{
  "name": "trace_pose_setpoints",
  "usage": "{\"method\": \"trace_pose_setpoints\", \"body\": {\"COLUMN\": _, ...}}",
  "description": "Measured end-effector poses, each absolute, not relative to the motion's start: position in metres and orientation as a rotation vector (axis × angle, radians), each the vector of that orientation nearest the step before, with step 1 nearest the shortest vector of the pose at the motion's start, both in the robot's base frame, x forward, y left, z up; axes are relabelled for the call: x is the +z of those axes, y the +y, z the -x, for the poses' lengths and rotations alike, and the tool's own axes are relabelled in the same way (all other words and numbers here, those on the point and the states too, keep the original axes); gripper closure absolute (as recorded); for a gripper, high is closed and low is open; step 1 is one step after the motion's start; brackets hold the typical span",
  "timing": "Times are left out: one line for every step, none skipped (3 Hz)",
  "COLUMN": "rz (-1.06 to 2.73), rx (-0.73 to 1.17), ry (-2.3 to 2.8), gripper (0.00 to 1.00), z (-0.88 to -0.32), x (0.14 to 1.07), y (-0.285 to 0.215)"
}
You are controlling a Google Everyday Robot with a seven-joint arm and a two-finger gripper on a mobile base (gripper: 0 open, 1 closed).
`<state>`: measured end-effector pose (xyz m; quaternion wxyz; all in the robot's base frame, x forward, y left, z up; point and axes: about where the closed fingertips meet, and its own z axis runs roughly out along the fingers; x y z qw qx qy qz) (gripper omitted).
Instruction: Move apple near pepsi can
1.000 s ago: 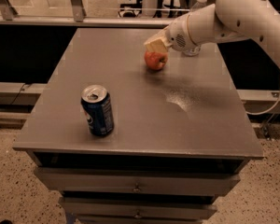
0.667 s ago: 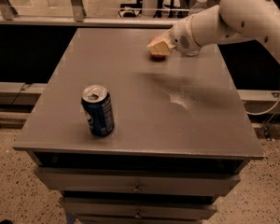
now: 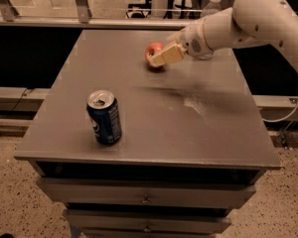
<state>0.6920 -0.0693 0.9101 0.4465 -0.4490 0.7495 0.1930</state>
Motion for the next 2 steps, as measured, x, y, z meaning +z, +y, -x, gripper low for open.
{"method": "trace_pose_setpoints", "body": {"rz": 1.096, "rx": 0.473, "ry": 1.828, "gripper": 0.0, "z": -0.71, "x": 0.908, "y": -0.063}}
{"method": "trace_pose_setpoints", "body": {"rz": 1.074, "rx": 0.47, "ry": 1.803, "gripper": 0.0, "z": -0.728, "x": 0.905, "y": -0.059}}
